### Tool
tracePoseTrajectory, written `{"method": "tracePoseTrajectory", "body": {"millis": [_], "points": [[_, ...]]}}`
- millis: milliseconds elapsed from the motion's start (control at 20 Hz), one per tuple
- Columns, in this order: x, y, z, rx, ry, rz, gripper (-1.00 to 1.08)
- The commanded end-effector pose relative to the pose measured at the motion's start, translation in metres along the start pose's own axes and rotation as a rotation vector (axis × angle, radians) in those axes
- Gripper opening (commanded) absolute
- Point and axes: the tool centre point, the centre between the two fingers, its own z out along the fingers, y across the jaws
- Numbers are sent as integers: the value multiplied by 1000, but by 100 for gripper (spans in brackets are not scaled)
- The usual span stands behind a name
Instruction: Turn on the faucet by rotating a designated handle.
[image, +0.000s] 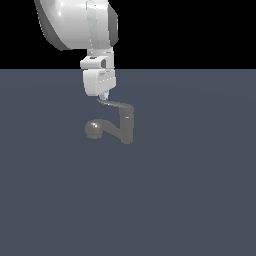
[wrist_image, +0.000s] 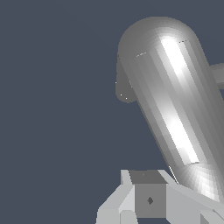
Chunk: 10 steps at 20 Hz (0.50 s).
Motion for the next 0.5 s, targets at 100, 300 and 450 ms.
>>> {"method": "tracePoseTrajectory", "body": {"millis": [100, 300, 450], "points": [[-4, 15, 0, -5, 1, -3, -100], [-6, 26, 0, -5, 1, -3, -100], [-6, 32, 0, -5, 1, -2, -100]]}}
